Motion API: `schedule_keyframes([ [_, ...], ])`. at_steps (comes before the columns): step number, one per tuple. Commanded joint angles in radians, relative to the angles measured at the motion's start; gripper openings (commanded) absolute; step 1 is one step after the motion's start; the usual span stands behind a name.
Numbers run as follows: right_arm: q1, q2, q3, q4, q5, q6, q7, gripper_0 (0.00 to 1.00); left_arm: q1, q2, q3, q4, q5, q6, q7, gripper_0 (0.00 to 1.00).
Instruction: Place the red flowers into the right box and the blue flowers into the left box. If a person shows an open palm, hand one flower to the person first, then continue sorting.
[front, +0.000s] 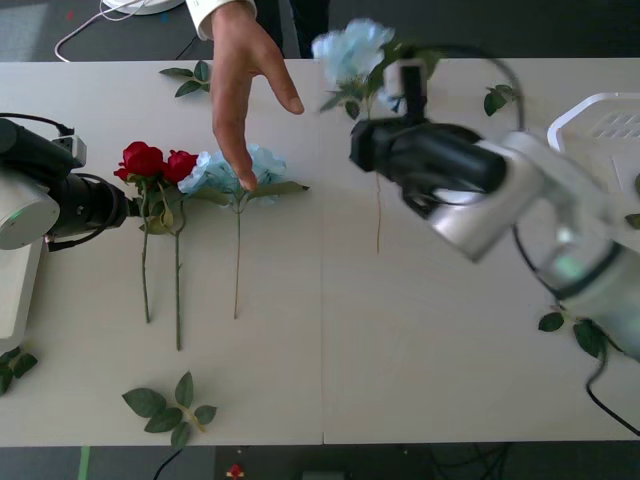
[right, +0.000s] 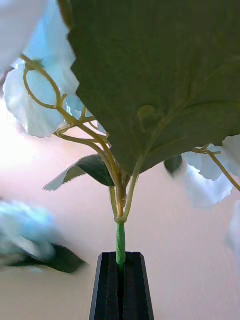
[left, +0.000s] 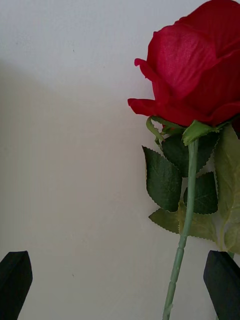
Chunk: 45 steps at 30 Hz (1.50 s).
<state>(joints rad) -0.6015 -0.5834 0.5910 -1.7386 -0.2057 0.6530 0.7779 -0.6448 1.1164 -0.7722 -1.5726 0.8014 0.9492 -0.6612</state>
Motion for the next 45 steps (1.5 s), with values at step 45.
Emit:
schedule_keyframes([
  [45,0.035,0.042,-0.128,-0.179,0.405,-0.569,-0.006,0.00,-0.039,-0.004,0.001,-0.021,-0.008,0.006,-0.003,1.00],
])
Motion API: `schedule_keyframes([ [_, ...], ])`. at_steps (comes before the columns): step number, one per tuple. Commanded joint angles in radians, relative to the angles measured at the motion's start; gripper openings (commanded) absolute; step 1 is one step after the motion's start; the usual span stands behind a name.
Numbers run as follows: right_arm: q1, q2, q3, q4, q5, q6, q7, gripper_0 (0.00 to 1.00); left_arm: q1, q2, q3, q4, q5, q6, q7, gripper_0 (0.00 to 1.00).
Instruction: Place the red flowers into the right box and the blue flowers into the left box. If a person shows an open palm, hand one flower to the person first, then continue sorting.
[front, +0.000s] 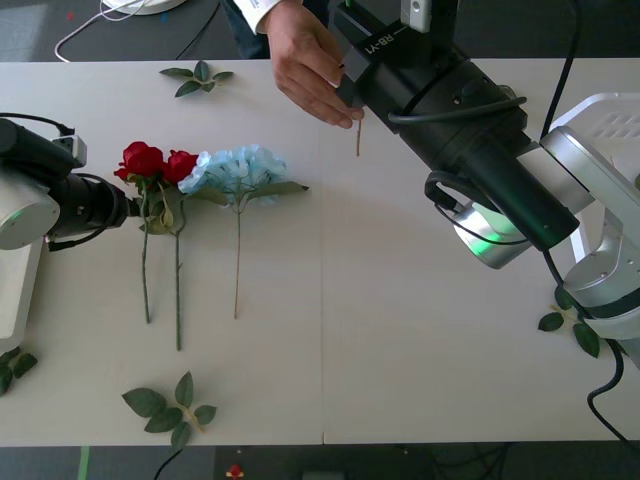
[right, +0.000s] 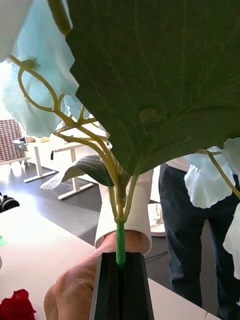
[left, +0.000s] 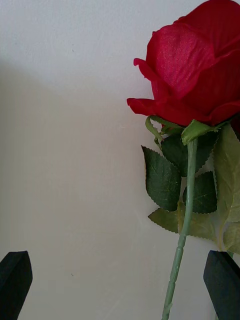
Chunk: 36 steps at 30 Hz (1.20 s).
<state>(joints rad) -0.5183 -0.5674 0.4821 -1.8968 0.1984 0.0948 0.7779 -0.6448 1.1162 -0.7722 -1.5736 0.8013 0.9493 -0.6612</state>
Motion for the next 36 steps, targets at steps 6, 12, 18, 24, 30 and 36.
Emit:
schedule_keyframes([
  [6,-0.046,0.026,-0.019,-0.021,0.001,-0.010,-0.006,0.00,-0.039,-0.004,0.001,-0.020,-0.008,0.006,-0.003,1.00],
  [12,-0.046,0.027,-0.019,-0.021,-0.002,-0.001,-0.009,0.58,-0.039,-0.004,0.001,-0.020,-0.008,0.006,-0.003,1.00],
  [18,-0.046,0.031,-0.019,-0.021,0.004,0.011,-0.009,1.00,-0.039,-0.004,0.001,-0.020,-0.008,0.006,-0.003,1.00],
  [24,-0.045,0.031,-0.019,-0.021,0.001,0.009,-0.009,1.00,-0.039,-0.004,0.001,-0.020,-0.008,0.006,-0.003,1.00],
  [30,-0.026,0.003,-0.019,-0.021,-0.010,-0.003,-0.014,1.00,-0.039,-0.004,0.001,-0.020,-0.008,0.006,-0.003,1.00],
  [36,0.023,-0.085,-0.023,-0.045,-0.154,0.014,-0.017,1.00,-0.013,-0.018,-0.018,-0.013,-0.005,0.008,-0.003,1.00],
])
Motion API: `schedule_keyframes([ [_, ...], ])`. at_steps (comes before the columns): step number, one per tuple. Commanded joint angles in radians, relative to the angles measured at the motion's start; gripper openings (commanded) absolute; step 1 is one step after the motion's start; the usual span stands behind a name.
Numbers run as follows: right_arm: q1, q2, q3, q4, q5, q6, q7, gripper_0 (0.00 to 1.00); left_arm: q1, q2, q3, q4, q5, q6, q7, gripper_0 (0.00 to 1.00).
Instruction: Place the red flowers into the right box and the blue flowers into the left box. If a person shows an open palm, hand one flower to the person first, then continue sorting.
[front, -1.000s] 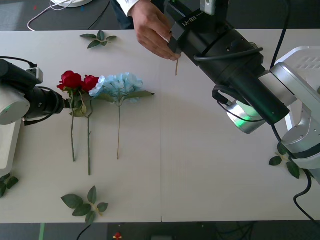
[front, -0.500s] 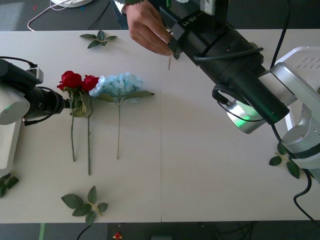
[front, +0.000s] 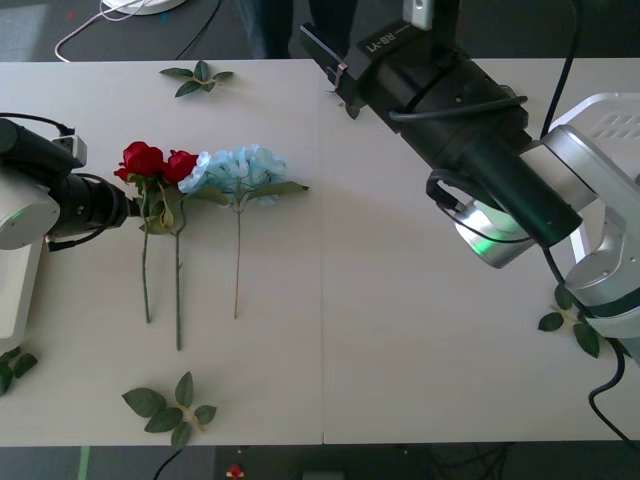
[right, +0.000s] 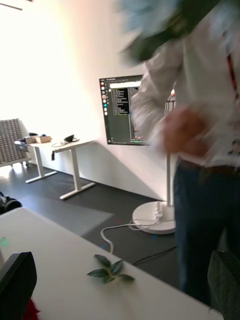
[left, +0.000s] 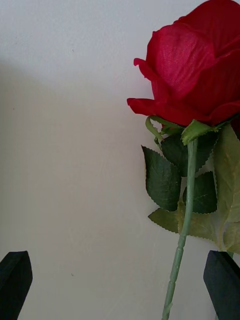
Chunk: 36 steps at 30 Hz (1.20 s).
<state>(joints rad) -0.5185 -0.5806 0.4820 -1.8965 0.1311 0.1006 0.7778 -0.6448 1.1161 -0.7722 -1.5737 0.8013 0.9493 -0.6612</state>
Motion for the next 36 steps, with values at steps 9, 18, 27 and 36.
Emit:
schedule_keyframes([
  [9,0.078,-0.163,-0.066,-0.250,-0.271,0.472,0.011,1.00,-0.003,-0.030,-0.055,-0.011,-0.002,-0.012,0.000,1.00],
  [18,0.173,-0.246,-0.296,-0.441,-0.788,0.732,0.339,1.00,-0.004,-0.153,-0.093,0.092,-0.106,-0.012,-0.006,1.00],
  [27,0.411,-0.366,-0.549,-0.553,-1.229,0.732,0.660,1.00,-0.007,-0.229,-0.093,0.202,-0.194,-0.030,-0.014,1.00],
  [36,0.589,-0.409,-0.732,-0.507,-1.722,0.734,1.060,1.00,-0.006,-0.242,-0.117,0.224,-0.244,-0.087,-0.017,0.00],
])
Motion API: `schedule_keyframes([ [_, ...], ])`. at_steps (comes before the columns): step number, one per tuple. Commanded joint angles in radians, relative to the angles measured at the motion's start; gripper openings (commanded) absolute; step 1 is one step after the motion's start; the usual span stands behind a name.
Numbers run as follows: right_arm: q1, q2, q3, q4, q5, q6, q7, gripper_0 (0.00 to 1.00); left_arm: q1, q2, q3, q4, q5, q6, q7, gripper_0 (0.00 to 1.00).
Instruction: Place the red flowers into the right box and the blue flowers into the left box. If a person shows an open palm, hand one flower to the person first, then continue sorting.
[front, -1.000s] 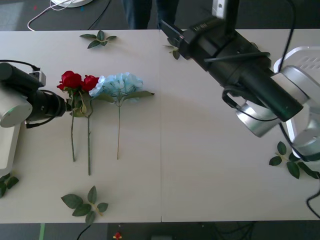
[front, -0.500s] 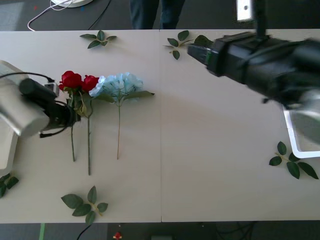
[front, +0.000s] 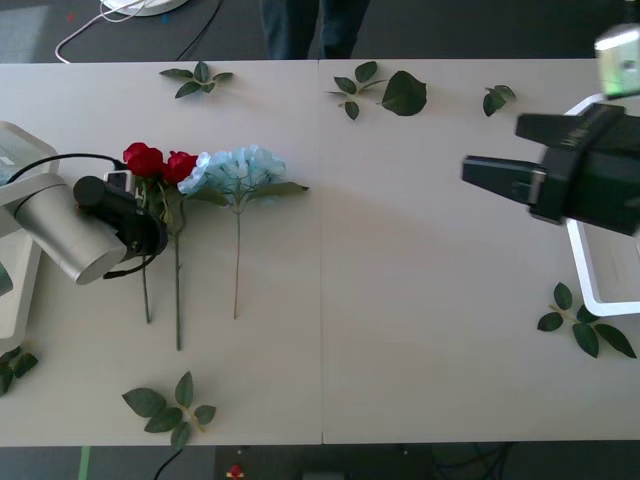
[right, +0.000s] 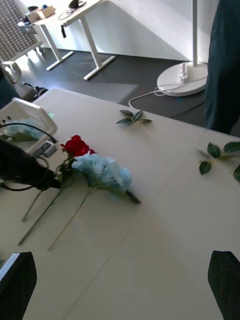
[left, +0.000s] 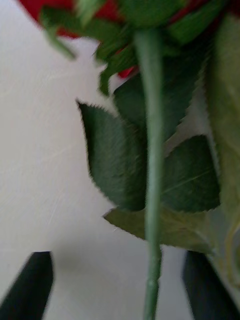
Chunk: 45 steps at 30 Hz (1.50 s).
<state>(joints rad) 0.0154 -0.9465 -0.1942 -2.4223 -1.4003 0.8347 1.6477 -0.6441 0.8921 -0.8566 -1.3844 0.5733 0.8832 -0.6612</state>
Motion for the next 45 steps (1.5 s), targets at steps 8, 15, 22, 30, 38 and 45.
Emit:
schedule_keyframes([
  [8,0.081,-0.075,-0.073,0.226,-0.575,0.095,0.679,1.00,-0.006,-0.018,-0.030,0.035,0.002,-0.064,0.008,0.00],
  [15,0.083,-0.083,-0.090,0.296,-0.654,0.189,0.876,1.00,-0.006,0.001,-0.016,0.035,-0.001,-0.064,0.020,0.00],
  [22,0.087,-0.083,-0.090,0.315,-0.727,0.251,1.021,1.00,-0.006,0.082,0.137,-0.061,0.014,0.059,0.005,0.00],
  [30,0.103,-0.083,-0.087,0.316,-0.757,0.248,1.058,1.00,0.011,0.096,0.449,-0.423,0.043,0.520,-0.080,0.00],
  [38,0.103,-0.083,-0.087,0.316,-0.757,0.248,1.058,1.00,0.092,0.073,0.709,-0.732,0.149,0.740,-0.109,0.00],
  [45,0.103,-0.083,-0.087,0.316,-0.757,0.248,1.058,1.00,0.123,0.041,0.792,-0.852,0.195,0.820,-0.110,0.00],
])
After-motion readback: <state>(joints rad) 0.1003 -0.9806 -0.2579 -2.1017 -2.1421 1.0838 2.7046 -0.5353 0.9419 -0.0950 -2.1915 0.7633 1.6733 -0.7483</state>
